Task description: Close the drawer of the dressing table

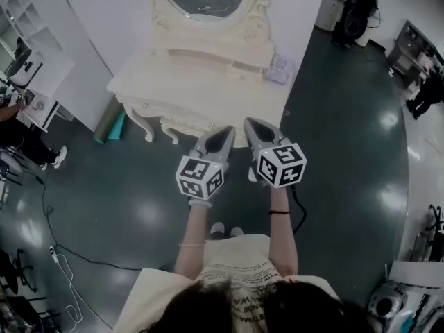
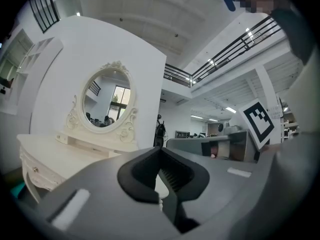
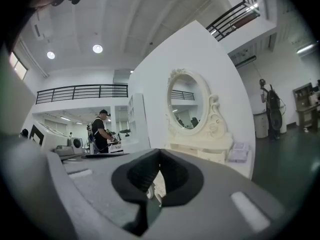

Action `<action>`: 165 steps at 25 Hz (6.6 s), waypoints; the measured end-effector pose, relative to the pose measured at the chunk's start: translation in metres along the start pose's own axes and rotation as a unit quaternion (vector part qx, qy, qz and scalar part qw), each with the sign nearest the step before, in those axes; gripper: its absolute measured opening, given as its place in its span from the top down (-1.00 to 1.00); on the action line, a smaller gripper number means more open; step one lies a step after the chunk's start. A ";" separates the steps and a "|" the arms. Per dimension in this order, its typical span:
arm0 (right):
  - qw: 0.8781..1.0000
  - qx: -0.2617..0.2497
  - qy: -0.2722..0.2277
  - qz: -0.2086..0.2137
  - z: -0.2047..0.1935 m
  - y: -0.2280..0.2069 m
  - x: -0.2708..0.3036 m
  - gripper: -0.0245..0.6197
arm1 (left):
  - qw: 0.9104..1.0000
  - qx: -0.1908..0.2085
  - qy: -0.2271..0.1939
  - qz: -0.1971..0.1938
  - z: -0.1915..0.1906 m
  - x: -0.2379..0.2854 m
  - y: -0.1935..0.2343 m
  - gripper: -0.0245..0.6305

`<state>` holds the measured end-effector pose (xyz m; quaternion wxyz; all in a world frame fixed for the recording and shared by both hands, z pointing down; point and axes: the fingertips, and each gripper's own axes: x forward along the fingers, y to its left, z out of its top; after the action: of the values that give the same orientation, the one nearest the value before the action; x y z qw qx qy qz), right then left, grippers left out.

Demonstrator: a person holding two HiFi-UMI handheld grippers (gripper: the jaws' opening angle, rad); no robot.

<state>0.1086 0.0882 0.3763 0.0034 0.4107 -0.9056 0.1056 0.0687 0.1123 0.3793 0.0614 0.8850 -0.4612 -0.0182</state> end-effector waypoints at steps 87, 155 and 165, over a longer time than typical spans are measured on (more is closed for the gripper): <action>0.986 0.063 0.040 -0.148 -0.025 -0.111 0.222 0.91 | 0.985 -0.036 0.073 -0.150 -0.029 0.153 0.207 0.92; 0.899 0.205 0.158 -0.352 -0.129 -0.243 0.293 0.79 | 0.937 -0.069 0.218 -0.263 -0.116 0.276 0.270 0.92; 0.893 0.217 0.169 -0.356 -0.136 -0.255 0.296 0.58 | 0.937 -0.071 0.229 -0.254 -0.126 0.278 0.267 0.92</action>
<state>0.0913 -0.2691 0.5850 0.1044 0.6722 -0.6389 0.3591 0.0219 -0.2556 0.5449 0.2215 0.9463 -0.1915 0.1372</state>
